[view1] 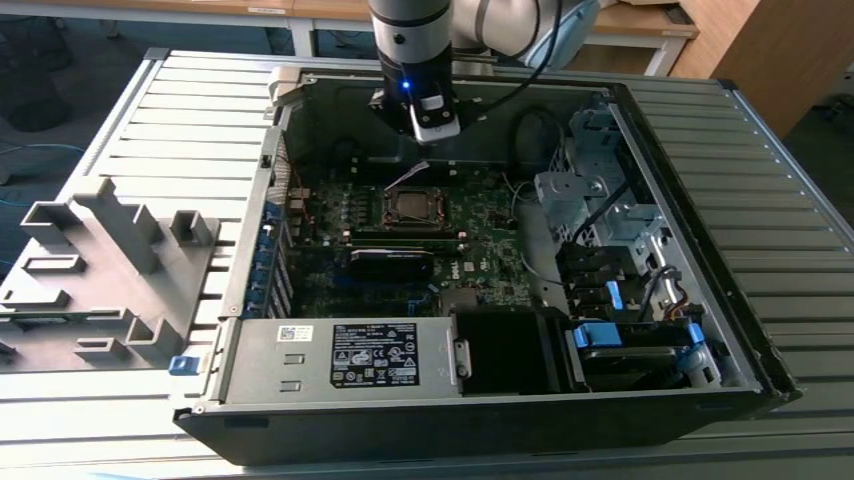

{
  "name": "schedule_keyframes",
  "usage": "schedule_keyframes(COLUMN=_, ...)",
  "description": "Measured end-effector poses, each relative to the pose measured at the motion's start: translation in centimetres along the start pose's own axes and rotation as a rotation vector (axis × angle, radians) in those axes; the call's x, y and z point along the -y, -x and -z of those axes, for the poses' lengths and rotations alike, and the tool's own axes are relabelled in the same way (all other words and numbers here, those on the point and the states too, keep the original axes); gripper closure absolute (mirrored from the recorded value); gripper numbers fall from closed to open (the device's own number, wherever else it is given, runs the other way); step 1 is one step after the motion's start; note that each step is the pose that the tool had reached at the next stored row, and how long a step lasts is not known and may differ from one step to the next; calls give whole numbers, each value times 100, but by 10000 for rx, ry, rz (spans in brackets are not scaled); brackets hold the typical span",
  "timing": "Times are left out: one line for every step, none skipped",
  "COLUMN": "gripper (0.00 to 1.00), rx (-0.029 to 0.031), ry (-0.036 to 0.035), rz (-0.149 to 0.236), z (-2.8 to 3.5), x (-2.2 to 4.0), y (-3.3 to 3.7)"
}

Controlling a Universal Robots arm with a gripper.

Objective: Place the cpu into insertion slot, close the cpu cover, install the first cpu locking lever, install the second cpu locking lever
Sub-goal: 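Install the first cpu locking lever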

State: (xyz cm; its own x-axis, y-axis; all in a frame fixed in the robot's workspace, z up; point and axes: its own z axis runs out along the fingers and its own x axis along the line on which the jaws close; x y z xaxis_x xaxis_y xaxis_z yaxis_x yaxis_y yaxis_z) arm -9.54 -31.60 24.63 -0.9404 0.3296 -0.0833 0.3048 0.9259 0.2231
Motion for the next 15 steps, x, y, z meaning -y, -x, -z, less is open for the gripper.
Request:
schedule_keyframes(gripper=89, rx=0, ry=0, rz=0, z=7, x=-2, y=1)
schedule_keyframes(gripper=89, rx=1, ry=3, rz=0, z=17, x=-4, y=2)
schedule_keyframes(gripper=89, rx=2, ry=4, rz=1, z=16, x=-4, y=2)
schedule_keyframes(gripper=89, rx=8, ry=5, rz=2, z=17, x=1, y=-4)
schedule_keyframes(gripper=89, rx=27, ry=12, rz=6, z=13, x=10, y=-19)
schedule_keyframes(gripper=89, rx=43, ry=17, rz=9, z=5, x=21, y=-33)
schedule_keyframes(gripper=89, rx=57, ry=21, rz=12, z=-5, x=31, y=-46)
schedule_keyframes(gripper=89, rx=68, ry=26, rz=14, z=-16, x=41, y=-58)
schedule_keyframes(gripper=89, rx=77, ry=28, rz=16, z=-28, x=53, y=-71)
schedule_keyframes(gripper=89, rx=82, ry=30, rz=17, z=-41, x=64, y=-82)
schedule_keyframes(gripper=89, rx=84, ry=31, rz=17, z=-57, x=75, y=-89)
schedule_keyframes(gripper=89, rx=84, ry=31, rz=18, z=-73, x=84, y=-92)
schedule_keyframes(gripper=89, rx=86, ry=32, rz=19, z=-91, x=93, y=-92)
schedule_keyframes(gripper=89, rx=89, ry=32, rz=18, z=-107, x=103, y=-92)
schedule_keyframes(gripper=89, rx=91, ry=33, rz=18, z=-123, x=115, y=-91)
